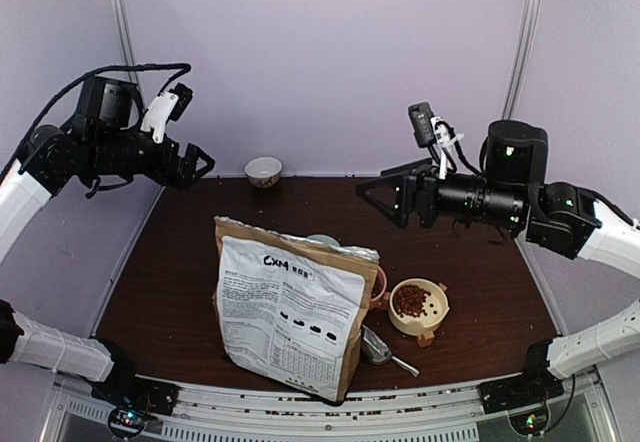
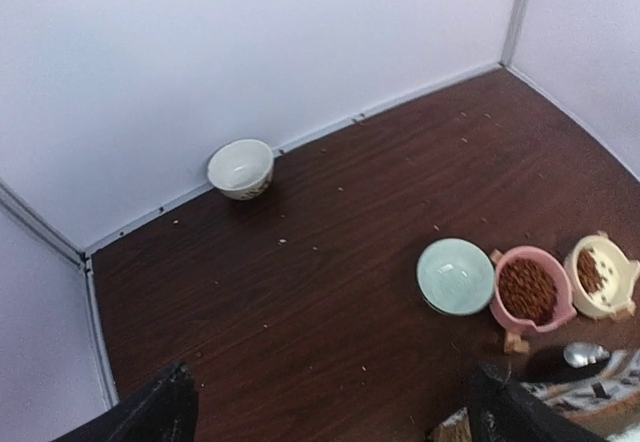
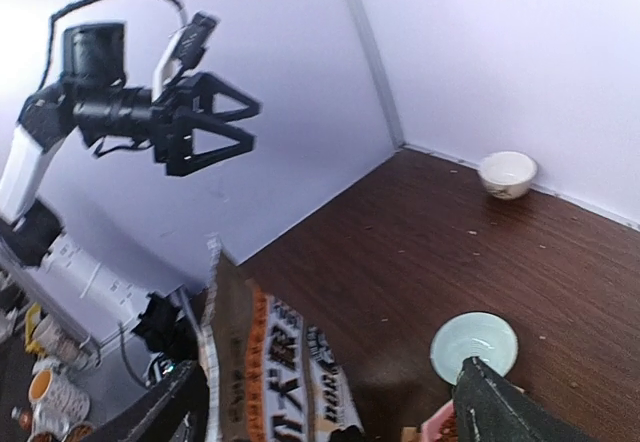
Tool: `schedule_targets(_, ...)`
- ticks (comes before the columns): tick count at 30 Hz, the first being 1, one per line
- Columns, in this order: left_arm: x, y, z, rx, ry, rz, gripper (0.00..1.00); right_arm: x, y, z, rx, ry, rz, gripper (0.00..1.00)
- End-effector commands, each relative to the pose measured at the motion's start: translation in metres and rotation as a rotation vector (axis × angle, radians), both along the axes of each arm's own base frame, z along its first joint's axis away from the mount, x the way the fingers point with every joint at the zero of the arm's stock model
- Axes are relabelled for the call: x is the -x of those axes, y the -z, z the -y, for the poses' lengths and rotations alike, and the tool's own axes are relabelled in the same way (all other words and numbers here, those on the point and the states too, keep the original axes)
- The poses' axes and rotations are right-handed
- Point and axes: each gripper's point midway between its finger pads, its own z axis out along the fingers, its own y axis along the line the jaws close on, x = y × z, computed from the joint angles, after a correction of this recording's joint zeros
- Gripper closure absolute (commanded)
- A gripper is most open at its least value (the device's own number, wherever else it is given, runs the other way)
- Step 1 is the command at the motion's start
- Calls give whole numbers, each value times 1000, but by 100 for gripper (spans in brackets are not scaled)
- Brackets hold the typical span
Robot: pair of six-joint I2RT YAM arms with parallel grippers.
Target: Serve the pet food
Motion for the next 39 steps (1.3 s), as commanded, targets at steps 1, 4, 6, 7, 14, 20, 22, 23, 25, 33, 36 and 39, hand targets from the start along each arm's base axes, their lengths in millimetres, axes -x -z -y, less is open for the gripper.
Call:
schedule_targets(1, -60, 14, -26, 196, -166, -20, 2, -65, 56, 48, 126, 263, -178, 12)
schedule_targets(4, -88, 60, -65, 254, -303, -60, 2, -101, 99, 91, 177, 393, -257, 11)
schedule_targets(6, -97, 90, -104, 253, -442, -72, 2, -119, 131, 126, 224, 478, -309, 10)
schedule_targets(7, -98, 106, -123, 247, -509, -80, 2, -127, 144, 145, 241, 522, -328, 10)
schedule_targets(14, -54, 154, -236, 269, -953, 84, 2, -154, 179, 279, 235, 854, -326, 10)
schedule_targets(20, -30, 174, -261, 101, -1018, 247, 2, -152, 173, 341, 141, 1075, -87, 10)
schedule_targets(22, -31, 180, -263, 79, -1019, 274, 2, -150, 171, 347, 127, 1109, -11, 9)
schedule_targets(23, -32, 185, -265, 66, -1024, 282, 2, -149, 172, 349, 120, 1122, 22, 10)
schedule_targets(25, -37, 196, -265, 34, -1009, 282, 2, -147, 173, 353, 109, 1145, 86, 10)
schedule_targets(33, -52, 208, -254, -12, -915, 273, 2, -150, 190, 358, 161, 1163, 123, 10)
schedule_targets(36, -53, 207, -248, 3, -877, 304, 2, -151, 195, 359, 172, 1167, 125, 10)
schedule_targets(39, -51, 207, -255, 44, -937, 322, 2, -152, 198, 359, 181, 1166, 122, 10)
